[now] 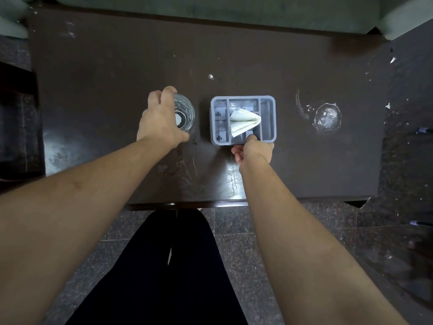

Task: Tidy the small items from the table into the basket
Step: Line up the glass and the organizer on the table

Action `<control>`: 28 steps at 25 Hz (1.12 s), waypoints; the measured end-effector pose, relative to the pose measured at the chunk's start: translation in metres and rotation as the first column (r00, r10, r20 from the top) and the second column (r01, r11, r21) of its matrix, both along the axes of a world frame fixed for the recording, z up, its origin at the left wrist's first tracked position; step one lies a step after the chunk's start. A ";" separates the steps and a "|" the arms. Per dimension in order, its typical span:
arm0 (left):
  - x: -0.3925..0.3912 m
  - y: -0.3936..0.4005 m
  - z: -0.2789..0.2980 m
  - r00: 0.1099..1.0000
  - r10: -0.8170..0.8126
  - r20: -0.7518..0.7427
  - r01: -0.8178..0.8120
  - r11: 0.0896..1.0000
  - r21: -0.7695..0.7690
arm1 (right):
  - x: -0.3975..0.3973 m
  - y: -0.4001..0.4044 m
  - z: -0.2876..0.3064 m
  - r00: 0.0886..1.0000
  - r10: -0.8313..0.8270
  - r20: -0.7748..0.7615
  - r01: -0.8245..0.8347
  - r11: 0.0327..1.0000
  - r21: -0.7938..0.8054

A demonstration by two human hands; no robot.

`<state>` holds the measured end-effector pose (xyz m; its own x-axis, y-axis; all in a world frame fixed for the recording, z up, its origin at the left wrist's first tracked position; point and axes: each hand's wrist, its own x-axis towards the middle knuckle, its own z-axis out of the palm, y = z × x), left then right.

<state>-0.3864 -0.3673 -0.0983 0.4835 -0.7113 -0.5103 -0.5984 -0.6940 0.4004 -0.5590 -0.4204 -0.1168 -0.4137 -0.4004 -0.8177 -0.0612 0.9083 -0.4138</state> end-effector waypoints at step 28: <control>-0.024 -0.025 0.002 1.000 -0.029 0.002 0.029 0.999 -0.016 | -0.001 -0.019 -0.006 0.996 -0.055 0.071 0.057 0.998 -0.019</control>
